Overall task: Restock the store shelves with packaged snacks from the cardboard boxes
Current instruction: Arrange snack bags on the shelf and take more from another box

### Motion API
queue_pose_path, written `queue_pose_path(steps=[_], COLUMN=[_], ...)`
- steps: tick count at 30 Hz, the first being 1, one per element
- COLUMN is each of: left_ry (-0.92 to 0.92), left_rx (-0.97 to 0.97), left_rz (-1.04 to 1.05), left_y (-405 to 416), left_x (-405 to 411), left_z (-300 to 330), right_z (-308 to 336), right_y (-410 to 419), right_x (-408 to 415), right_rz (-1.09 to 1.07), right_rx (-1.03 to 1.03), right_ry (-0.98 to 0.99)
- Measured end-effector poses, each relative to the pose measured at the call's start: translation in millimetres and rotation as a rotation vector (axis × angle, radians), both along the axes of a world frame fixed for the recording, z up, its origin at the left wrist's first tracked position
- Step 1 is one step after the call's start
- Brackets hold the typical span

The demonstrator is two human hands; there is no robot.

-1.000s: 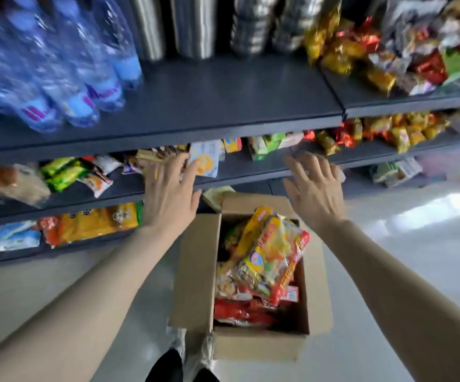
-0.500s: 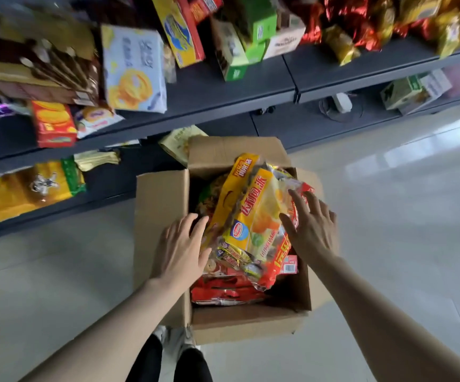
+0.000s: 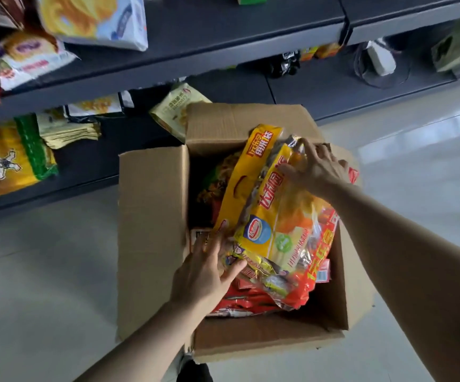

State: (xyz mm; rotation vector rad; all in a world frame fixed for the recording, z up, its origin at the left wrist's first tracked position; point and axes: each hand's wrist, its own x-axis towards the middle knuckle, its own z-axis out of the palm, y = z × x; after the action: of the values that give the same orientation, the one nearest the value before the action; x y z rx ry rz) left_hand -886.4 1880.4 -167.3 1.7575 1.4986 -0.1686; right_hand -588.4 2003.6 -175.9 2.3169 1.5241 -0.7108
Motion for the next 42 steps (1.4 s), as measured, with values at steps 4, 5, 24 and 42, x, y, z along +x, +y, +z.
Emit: queue_pose_path(steps=[4, 5, 24, 42], left_ry=[-0.109, -0.146, -0.488, -0.538], left_rx=[-0.070, -0.066, -0.519, -0.340], left_rz=[0.035, 0.057, 0.648, 0.427], left_y=[12.9, 16.4, 36.7, 82.9], left_x=[-2.6, -4.1, -22.2, -106.4], left_z=[-7.6, -6.9, 38.4, 323.1], right_z=[3.3, 4.7, 68.7, 362.8], right_y=[-4.1, -7.1, -114.2, -77.0], right_x=[8.6, 10.6, -0.7, -49.2], right_rz=[-0.041, -0.058, -0.983, -0.616], right_rx=[-0.070, -0.071, 0.227, 0.477], right_ry=[-0.053, -0.053, 0.611, 0.669])
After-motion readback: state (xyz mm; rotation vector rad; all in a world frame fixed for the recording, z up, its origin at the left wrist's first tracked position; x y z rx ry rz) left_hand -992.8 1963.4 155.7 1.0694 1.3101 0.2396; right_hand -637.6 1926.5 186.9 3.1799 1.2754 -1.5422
